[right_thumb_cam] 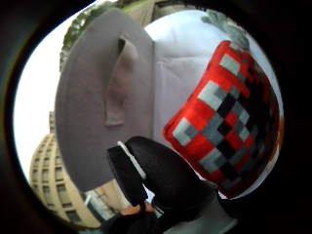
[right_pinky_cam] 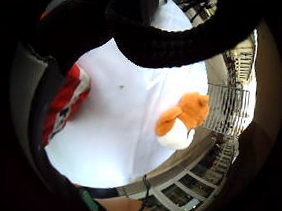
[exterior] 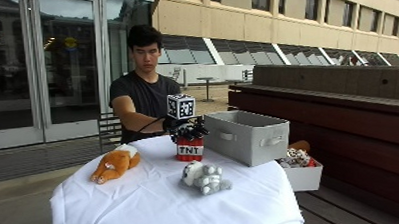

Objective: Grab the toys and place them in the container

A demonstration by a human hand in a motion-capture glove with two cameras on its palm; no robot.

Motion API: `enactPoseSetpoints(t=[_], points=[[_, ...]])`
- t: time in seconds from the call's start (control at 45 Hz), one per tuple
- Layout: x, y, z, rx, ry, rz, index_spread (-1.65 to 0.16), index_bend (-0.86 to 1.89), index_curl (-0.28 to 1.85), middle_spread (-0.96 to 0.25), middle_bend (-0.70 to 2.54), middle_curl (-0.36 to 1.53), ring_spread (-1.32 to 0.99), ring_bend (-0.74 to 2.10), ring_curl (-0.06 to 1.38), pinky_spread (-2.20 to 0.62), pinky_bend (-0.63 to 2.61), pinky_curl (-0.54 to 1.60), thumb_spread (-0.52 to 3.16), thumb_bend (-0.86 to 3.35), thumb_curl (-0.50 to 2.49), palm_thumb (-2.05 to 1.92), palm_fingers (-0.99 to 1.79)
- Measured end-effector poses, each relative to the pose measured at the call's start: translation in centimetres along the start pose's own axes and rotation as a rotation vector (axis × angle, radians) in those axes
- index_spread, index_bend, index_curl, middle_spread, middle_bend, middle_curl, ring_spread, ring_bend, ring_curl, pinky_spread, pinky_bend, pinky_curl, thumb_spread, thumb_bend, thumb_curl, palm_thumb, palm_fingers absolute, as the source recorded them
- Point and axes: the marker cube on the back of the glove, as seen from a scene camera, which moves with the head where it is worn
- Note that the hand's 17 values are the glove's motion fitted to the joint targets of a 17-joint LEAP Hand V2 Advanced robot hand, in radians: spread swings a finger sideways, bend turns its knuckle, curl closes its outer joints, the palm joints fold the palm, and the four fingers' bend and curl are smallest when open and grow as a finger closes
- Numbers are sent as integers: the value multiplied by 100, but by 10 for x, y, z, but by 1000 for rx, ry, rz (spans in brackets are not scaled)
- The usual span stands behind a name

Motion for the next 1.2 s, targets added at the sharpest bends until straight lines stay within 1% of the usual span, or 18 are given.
enactPoseSetpoints(t=[0.111,0.289,0.466,0.511,0.533,0.578,0.622,0.666,0.755,0.8,0.822,0.844,0.911,1.0,1.022,1.066,1.088,1.2], points=[[-1,1,19,-7,-39,7,-31,8,21,-11,18,36,-22,21,24,4,97,42,99,-9,7,-13,-4],[-4,4,33,3,6,6,-32,8,19,-10,14,34,-13,28,27,5,121,48,104,-4,11,-4,-3],[-2,2,55,-26,-14,23,-34,17,21,-7,11,30,-8,40,31,3,133,49,112,2,16,7,-1],[-2,2,64,-43,-37,29,-35,18,22,-7,12,29,-8,46,33,1,132,48,115,5,18,14,5],[-2,2,68,-47,-47,32,-35,21,23,-7,13,29,-9,55,35,-2,130,47,118,11,21,24,17],[-2,1,74,-41,-60,33,-35,25,25,-7,16,29,-11,63,36,-4,123,44,121,16,23,33,28],[-2,1,79,-24,-68,33,-35,25,25,-6,15,28,-12,67,37,-7,122,43,122,18,24,37,29],[-3,2,81,-13,-66,31,-34,29,28,-7,21,30,-15,74,40,-10,116,41,126,22,27,45,39],[-7,5,80,-14,-37,27,-33,30,30,-10,32,35,-21,79,41,-15,105,37,130,25,30,51,51],[-7,3,75,-22,-11,20,-32,32,32,-13,41,38,-24,81,43,-18,100,36,131,27,32,54,60],[-7,1,71,-27,4,16,-30,32,32,-14,46,40,-26,83,43,-21,99,35,129,27,34,56,71],[-7,0,68,-31,20,12,-30,30,32,-15,45,39,-27,83,42,-21,98,34,130,27,34,56,67],[-6,-6,58,-27,64,-2,-28,33,34,-19,51,42,-31,85,43,-31,96,33,121,28,39,64,90],[-3,-12,50,5,100,0,-26,34,36,-23,55,44,-34,88,44,-39,91,32,109,30,45,73,102],[-1,-13,49,10,99,4,-25,35,37,-24,62,47,-35,93,46,-42,86,31,104,35,48,83,117],[2,-15,47,14,77,18,-24,37,39,-26,66,48,-37,95,46,-45,83,31,99,39,51,89,122],[5,-16,47,14,59,29,-23,39,41,-27,75,51,-36,96,46,-47,79,30,104,46,53,97,134],[17,-20,41,18,-17,77,-21,48,46,-28,87,54,-36,102,48,-52,72,29,108,56,59,106,138]])
